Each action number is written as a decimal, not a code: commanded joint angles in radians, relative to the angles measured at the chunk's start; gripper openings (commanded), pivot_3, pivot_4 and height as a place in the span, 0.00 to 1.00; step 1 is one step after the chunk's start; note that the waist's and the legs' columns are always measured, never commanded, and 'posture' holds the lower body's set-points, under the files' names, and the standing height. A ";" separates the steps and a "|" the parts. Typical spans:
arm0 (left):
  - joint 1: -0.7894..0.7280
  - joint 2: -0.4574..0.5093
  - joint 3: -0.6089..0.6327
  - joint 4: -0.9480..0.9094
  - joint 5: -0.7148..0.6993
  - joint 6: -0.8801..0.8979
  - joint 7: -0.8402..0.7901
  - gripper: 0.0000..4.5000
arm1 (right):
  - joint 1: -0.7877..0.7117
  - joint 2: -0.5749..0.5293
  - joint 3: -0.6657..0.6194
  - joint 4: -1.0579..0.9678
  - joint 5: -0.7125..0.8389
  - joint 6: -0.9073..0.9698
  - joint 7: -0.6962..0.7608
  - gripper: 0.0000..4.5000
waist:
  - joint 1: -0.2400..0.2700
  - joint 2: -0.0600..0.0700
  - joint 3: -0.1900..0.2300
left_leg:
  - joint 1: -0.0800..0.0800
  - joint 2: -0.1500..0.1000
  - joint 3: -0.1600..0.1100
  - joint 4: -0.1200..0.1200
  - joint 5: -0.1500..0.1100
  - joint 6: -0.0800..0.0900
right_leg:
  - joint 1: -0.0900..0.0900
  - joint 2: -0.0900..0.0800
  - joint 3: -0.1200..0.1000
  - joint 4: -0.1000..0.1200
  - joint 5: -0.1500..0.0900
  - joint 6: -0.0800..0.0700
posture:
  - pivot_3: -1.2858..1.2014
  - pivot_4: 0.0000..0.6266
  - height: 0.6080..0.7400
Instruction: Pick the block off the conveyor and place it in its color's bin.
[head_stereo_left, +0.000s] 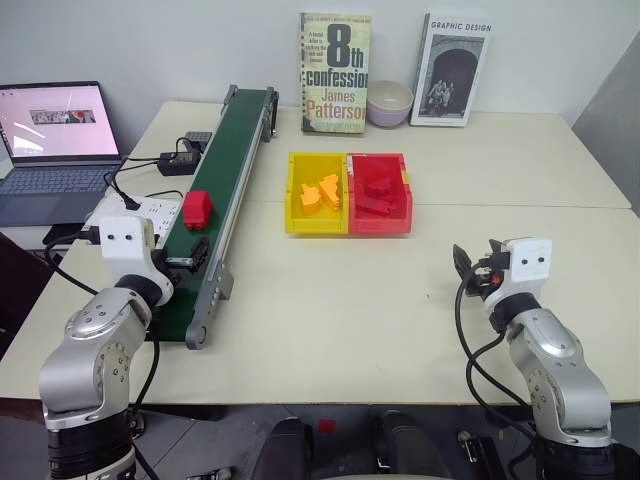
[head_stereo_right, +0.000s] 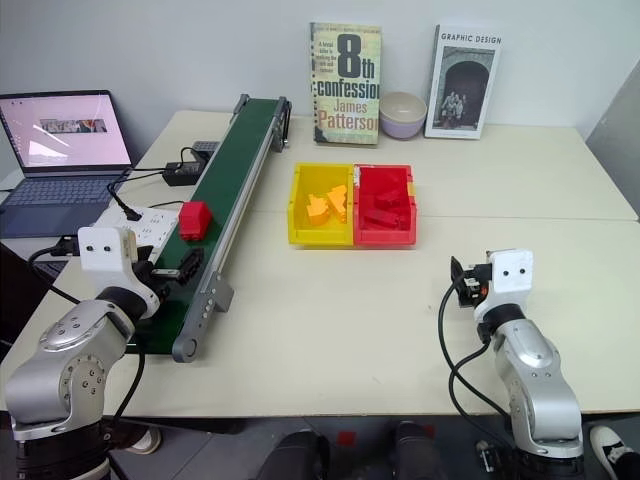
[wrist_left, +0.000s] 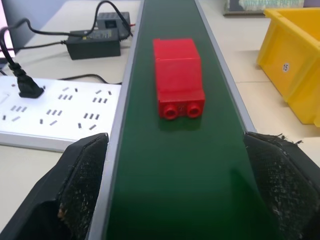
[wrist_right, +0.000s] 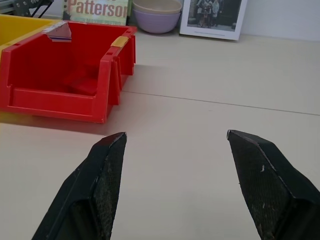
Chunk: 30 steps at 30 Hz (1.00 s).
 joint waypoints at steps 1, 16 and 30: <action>-0.021 -0.001 -0.010 -0.029 0.001 0.008 0.007 1.00 | -0.002 -0.002 -0.019 -0.050 -0.001 -0.012 -0.004 0.74 | 0.000 0.000 0.000 | 0.000 0.000 0.000 0.000 0.000 0.000 | 0.000 0.000 0.000 0.000 0.000 0.000 | 0.52 0.24 1.00; -0.010 -0.018 0.008 -0.030 -0.013 0.038 0.029 0.70 | 0.000 -0.008 -0.026 -0.039 0.002 -0.019 0.003 0.73 | 0.000 0.000 0.000 | 0.000 0.000 0.000 0.000 0.000 0.000 | 0.000 0.000 0.000 0.000 0.000 0.000 | 0.52 0.24 1.00; -0.004 -0.001 0.045 -0.052 -0.031 0.058 0.026 0.34 | -0.009 -0.006 -0.026 -0.029 0.004 -0.022 0.005 0.73 | 0.000 0.000 0.000 | 0.000 0.000 0.000 0.000 0.000 0.000 | 0.000 0.000 0.000 0.000 0.000 0.000 | 0.52 0.24 1.00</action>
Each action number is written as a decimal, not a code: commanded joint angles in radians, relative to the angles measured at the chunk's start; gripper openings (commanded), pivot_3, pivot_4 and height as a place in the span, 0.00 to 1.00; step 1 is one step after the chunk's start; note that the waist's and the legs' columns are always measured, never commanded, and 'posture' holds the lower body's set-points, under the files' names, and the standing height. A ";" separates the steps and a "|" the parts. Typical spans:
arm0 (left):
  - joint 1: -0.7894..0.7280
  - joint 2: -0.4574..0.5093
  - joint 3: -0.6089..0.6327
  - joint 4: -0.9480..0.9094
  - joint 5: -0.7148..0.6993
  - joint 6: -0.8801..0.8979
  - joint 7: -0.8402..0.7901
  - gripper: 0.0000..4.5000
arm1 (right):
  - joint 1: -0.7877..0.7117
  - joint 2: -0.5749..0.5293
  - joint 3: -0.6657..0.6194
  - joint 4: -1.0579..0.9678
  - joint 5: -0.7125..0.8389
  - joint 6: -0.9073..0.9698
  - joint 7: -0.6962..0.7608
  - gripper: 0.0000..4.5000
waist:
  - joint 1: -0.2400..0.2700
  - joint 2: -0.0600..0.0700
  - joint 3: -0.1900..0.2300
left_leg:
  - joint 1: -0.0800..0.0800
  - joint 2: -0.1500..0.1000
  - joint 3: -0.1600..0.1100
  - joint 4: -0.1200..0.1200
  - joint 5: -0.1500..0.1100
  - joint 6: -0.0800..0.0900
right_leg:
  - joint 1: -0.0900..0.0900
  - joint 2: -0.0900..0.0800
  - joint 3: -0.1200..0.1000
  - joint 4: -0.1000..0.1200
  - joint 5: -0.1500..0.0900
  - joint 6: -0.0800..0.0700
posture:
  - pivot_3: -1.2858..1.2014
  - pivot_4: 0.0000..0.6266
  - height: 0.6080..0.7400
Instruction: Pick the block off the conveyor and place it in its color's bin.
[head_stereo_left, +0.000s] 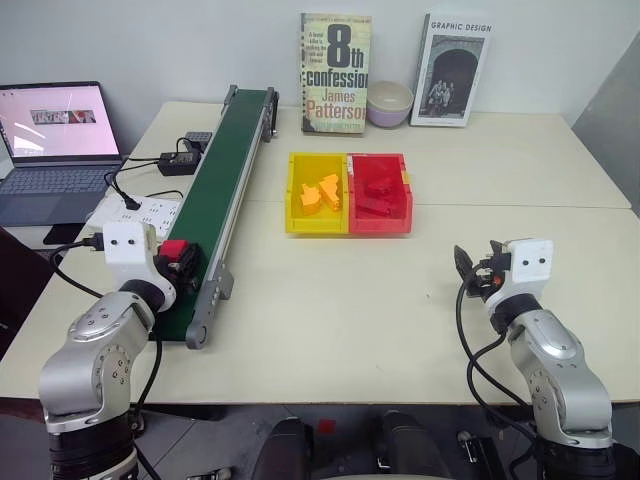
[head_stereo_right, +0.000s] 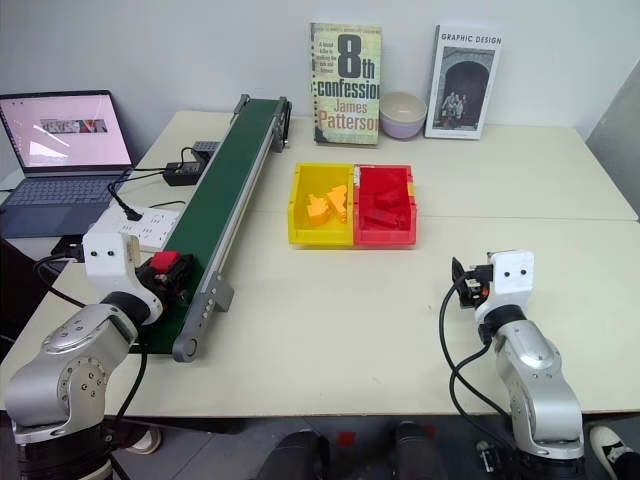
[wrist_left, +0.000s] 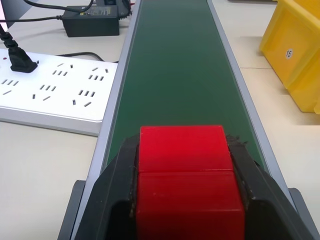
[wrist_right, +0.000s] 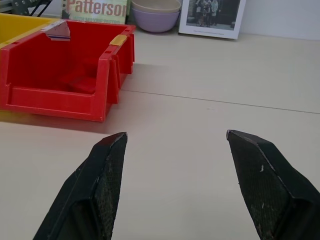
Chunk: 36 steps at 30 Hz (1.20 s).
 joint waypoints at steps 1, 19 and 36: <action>-0.017 0.019 0.026 -0.034 -0.006 0.003 0.002 0.34 | -0.015 -0.006 -0.023 -0.028 0.003 -0.020 0.003 0.73 | 0.000 0.000 0.000 | 0.000 0.000 0.000 0.000 0.000 0.000 | 0.000 0.000 0.000 0.000 0.000 0.000 | 0.52 0.24 1.00; -0.573 0.228 -0.275 0.214 -0.096 0.066 -0.393 0.34 | -0.085 -0.022 0.001 -0.122 0.062 0.036 0.055 0.73 | 0.005 0.000 0.000 | -0.001 -0.001 -0.001 0.000 0.003 -0.004 | 0.000 0.001 -0.003 0.000 0.000 0.001 | 0.52 0.24 1.00; -0.947 -0.097 -0.584 0.846 0.180 -0.356 -0.580 0.34 | -0.055 -0.062 -0.003 -0.260 0.133 0.157 0.070 0.73 | 0.002 0.000 0.000 | -0.003 -0.002 0.001 0.000 0.003 -0.004 | -0.001 0.002 -0.002 0.000 0.000 0.001 | 0.52 0.24 1.00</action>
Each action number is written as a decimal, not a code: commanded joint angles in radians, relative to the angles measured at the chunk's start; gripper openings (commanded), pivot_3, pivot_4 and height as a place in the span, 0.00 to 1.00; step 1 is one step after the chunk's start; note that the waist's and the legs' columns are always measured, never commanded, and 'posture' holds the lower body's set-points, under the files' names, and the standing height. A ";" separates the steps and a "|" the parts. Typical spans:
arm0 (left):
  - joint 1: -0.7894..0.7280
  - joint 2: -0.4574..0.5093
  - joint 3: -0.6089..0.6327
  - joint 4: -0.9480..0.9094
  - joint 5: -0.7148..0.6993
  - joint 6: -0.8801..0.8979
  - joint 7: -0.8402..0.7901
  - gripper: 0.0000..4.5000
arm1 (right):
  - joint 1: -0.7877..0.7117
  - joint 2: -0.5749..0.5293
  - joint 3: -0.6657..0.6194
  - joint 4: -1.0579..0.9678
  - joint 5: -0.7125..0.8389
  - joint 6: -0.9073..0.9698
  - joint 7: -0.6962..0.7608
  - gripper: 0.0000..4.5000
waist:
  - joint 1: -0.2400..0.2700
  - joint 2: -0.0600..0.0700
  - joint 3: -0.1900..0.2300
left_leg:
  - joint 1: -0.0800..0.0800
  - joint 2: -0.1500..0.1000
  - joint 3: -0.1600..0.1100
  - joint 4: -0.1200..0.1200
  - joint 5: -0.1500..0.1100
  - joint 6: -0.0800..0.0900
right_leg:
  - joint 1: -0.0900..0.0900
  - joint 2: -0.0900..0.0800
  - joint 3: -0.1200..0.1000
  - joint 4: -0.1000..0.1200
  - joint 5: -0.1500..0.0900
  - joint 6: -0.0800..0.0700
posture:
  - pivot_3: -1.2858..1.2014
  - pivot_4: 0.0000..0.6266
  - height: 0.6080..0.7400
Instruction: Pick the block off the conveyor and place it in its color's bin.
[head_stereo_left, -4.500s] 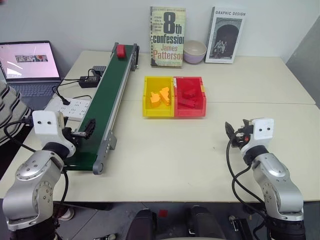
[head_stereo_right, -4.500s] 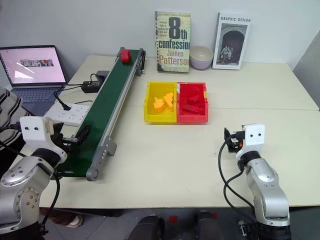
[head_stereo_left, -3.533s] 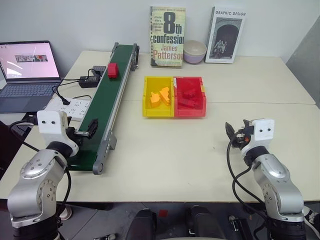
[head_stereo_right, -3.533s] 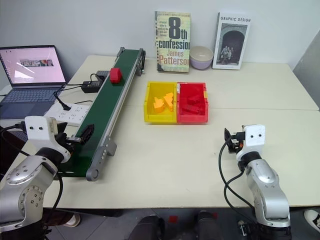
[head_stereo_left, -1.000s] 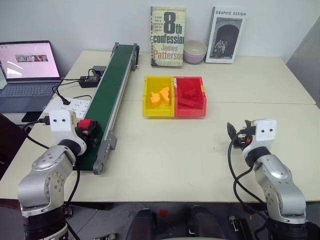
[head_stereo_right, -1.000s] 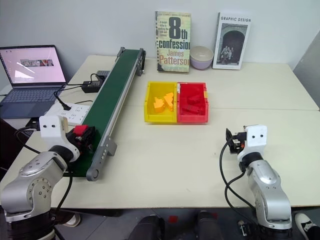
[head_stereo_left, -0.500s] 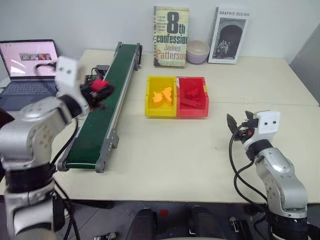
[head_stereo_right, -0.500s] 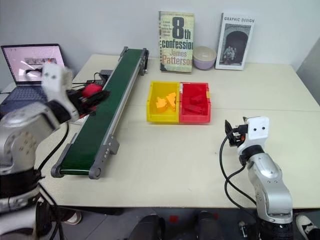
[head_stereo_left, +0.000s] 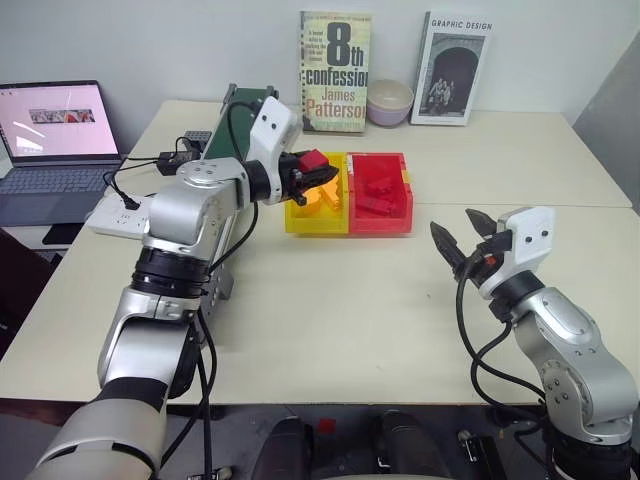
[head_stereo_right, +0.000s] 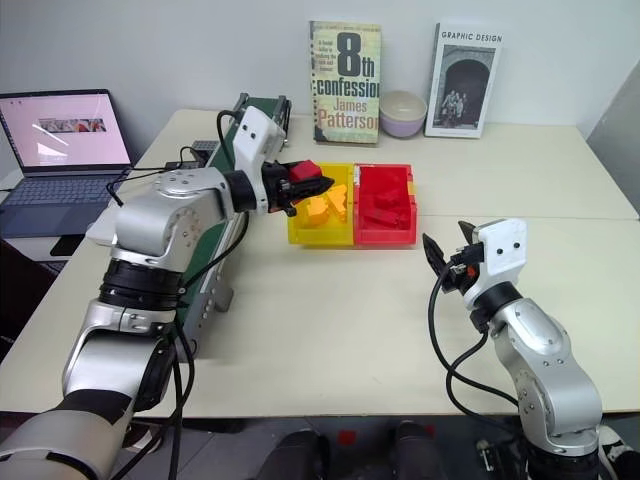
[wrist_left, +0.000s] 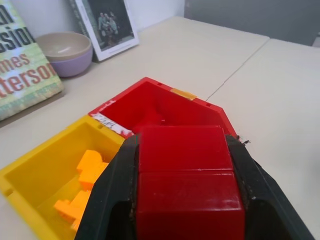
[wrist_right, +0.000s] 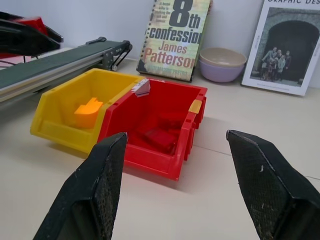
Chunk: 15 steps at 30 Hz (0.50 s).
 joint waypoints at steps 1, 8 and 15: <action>-0.105 -0.075 -0.021 0.151 0.075 -0.130 -0.004 0.34 | 0.037 0.003 -0.019 -0.049 -0.012 -0.009 -0.028 0.73 | 0.001 0.000 0.000 | 0.000 0.000 0.000 0.000 0.000 0.000 | 0.000 0.000 0.000 0.000 0.000 0.000 | 0.52 0.24 1.00; -0.249 -0.239 -0.008 0.492 0.164 -0.319 0.051 0.34 | 0.104 0.029 -0.028 -0.036 -0.086 -0.036 -0.107 0.73 | 0.002 0.000 0.000 | -0.002 -0.001 0.000 0.001 0.000 0.000 | 0.000 0.000 0.000 -0.001 0.001 0.001 | 0.52 0.24 1.00; -0.325 -0.342 0.018 0.741 0.229 -0.449 0.142 0.34 | 0.108 0.051 -0.028 -0.026 -0.116 -0.054 -0.133 0.73 | -0.005 -0.001 0.000 | -0.001 0.000 0.001 0.001 0.000 0.000 | -0.001 0.000 0.000 -0.001 0.001 0.002 | 0.52 0.24 1.00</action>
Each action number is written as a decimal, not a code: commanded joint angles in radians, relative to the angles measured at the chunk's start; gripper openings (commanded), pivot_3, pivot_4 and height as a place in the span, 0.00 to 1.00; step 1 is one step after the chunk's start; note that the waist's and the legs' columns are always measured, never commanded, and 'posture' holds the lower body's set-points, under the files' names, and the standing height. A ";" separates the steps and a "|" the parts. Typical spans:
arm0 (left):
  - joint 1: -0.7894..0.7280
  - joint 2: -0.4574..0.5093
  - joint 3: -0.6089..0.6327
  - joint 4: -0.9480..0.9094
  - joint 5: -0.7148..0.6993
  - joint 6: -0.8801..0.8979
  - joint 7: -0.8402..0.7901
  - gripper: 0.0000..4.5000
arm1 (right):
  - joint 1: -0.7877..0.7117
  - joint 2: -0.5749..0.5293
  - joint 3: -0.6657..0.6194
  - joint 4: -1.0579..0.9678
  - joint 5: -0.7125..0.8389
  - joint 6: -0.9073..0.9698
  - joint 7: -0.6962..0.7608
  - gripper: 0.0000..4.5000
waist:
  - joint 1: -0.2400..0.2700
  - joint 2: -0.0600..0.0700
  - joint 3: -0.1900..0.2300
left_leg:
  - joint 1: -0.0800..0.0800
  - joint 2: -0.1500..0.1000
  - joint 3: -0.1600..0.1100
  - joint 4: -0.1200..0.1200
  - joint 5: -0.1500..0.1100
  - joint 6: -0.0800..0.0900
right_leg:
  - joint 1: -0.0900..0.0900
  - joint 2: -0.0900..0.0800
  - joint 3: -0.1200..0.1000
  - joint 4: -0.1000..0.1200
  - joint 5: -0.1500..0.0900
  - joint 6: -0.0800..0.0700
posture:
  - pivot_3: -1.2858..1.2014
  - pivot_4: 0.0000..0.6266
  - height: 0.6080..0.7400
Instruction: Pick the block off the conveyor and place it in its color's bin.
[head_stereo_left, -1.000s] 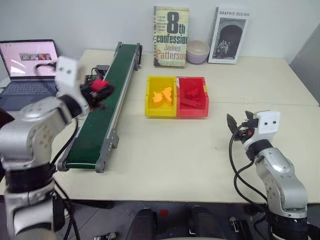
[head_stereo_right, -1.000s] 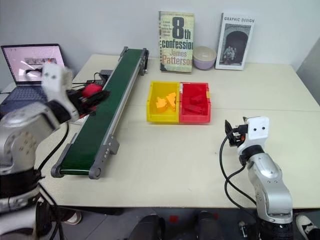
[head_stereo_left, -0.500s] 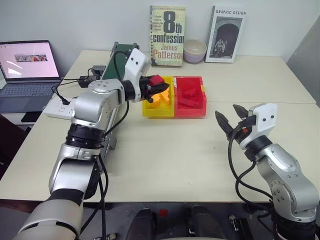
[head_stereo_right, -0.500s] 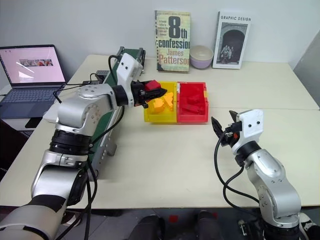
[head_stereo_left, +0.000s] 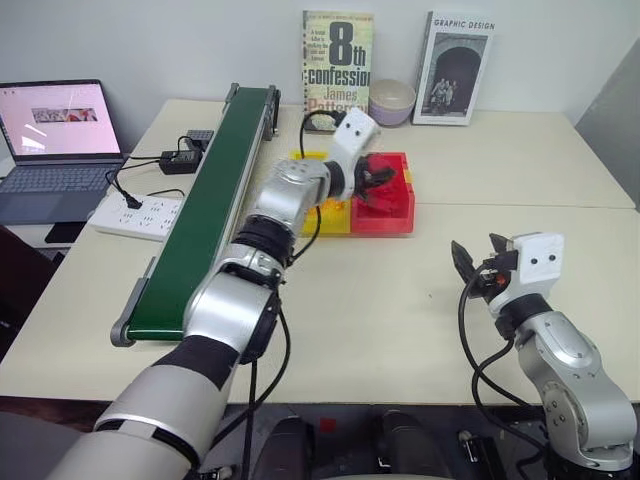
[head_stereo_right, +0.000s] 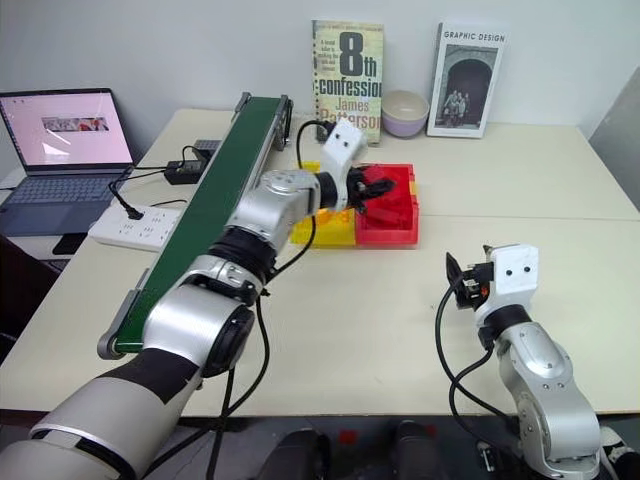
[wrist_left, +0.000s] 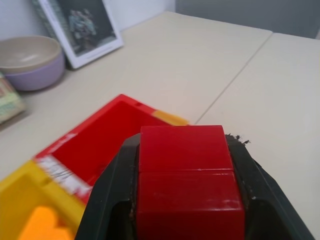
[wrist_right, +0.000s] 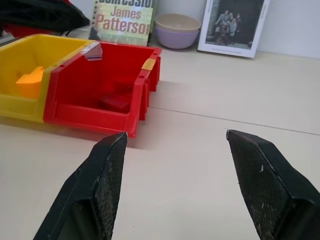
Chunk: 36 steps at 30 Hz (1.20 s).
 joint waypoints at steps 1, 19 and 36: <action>-0.048 -0.024 0.031 0.090 0.036 -0.080 0.052 0.34 | -0.007 0.009 -0.020 -0.019 -0.019 -0.024 -0.022 0.73 | -0.002 0.000 0.000 | 0.000 0.000 0.000 0.000 0.000 0.000 | 0.000 0.000 0.000 0.000 0.000 0.000 | 0.52 0.24 1.00; -0.086 -0.063 0.118 0.184 0.088 -0.138 0.150 0.92 | 0.001 0.021 -0.018 -0.052 -0.026 -0.004 -0.039 0.73 | 0.003 0.000 0.000 | 0.000 0.000 -0.001 0.000 0.000 0.000 | 0.000 0.000 -0.001 0.001 0.001 0.001 | 0.52 0.24 1.00; 0.053 0.118 0.186 -0.154 0.016 0.038 -0.051 0.99 | -0.020 0.010 -0.012 0.006 -0.024 -0.039 0.016 0.73 | -0.004 0.000 0.000 | 0.001 0.000 0.000 0.000 0.000 0.000 | 0.000 0.000 0.000 0.001 0.001 0.001 | 0.52 0.24 1.00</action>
